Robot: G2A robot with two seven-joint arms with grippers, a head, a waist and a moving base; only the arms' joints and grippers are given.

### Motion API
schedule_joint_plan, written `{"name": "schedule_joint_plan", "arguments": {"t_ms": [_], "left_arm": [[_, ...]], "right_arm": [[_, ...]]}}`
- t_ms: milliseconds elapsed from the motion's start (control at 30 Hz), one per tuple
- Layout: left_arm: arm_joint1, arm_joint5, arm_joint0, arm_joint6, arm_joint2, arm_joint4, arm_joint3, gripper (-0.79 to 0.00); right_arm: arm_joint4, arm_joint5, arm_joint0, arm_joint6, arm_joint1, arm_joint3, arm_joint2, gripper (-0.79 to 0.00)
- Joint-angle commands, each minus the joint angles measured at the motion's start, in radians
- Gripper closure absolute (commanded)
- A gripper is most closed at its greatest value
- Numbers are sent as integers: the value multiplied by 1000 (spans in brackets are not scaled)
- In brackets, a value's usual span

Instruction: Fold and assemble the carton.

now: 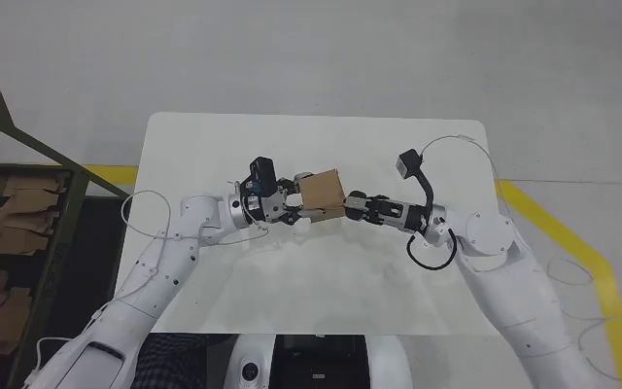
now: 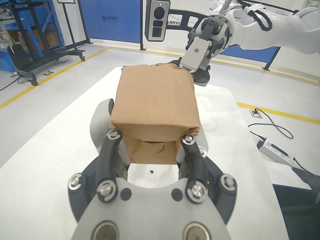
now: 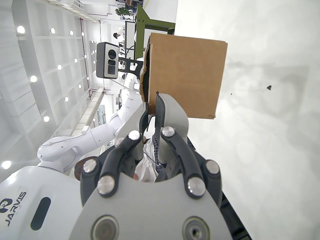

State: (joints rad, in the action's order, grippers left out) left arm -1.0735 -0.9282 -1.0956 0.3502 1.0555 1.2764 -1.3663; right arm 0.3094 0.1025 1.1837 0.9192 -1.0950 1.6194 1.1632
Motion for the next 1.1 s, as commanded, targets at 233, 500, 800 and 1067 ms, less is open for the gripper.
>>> {"name": "schedule_joint_plan", "arguments": {"t_ms": [233,500,800,1067], "left_arm": [[-1,-5,-5,1,1,1,-5,-363],[-2,-8,-5,-2,1,4,-7,-363],[-4,-5,-4,-4,0,3,-7,-363],[-7,8,5,-18,-6,12,38,-360]], "right_arm": [[14,8,6,-7,3,-4,19,-55],[11,3,-9,-3,0,-11,5,-9],[-2,-2,-21,-3,-4,-12,-20,-9],[24,18,0,-29,3,-30,35,-3]]}}
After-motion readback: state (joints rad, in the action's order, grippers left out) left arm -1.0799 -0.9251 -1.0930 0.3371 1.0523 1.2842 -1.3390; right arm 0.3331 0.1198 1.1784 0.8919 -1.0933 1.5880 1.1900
